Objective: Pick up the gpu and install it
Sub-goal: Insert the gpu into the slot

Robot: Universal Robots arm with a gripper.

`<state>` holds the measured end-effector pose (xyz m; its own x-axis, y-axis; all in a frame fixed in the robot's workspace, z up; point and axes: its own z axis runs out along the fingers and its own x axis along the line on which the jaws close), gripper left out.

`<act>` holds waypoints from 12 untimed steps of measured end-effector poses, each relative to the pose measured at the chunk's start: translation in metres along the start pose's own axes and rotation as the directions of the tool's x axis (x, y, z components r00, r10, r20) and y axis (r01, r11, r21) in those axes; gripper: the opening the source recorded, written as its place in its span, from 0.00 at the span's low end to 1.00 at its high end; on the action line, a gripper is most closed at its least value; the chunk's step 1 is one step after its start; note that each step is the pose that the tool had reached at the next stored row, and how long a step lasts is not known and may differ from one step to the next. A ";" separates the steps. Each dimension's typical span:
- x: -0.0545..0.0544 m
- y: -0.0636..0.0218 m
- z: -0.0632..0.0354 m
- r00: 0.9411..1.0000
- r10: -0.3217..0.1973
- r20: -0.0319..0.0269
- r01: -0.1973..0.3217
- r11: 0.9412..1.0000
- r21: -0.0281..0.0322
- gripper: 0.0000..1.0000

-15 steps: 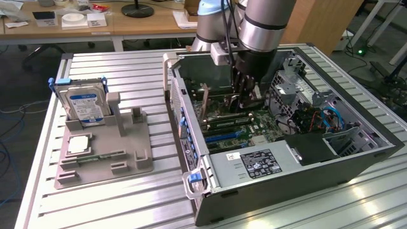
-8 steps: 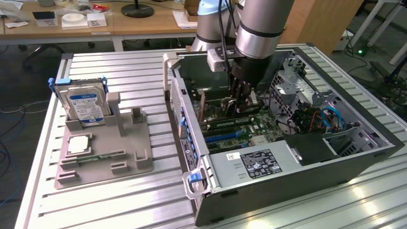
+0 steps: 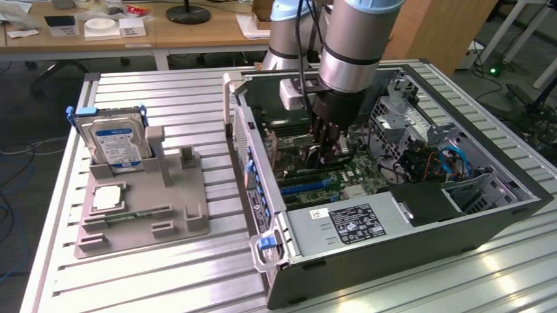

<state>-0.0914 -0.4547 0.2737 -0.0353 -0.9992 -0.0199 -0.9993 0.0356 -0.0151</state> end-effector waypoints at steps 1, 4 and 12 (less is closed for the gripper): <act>0.000 0.0001 0.0019 1.000 0.000 0.000 0.000 1.000 0.000 0.28; 0.001 0.0002 0.0073 1.000 0.003 0.000 -0.003 1.000 0.000 0.28; 0.005 0.0018 0.0198 1.000 0.011 0.000 -0.011 1.000 0.000 0.28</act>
<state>-0.0930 -0.4593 0.2538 -0.0465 -0.9987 -0.0200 -0.9988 0.0468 -0.0151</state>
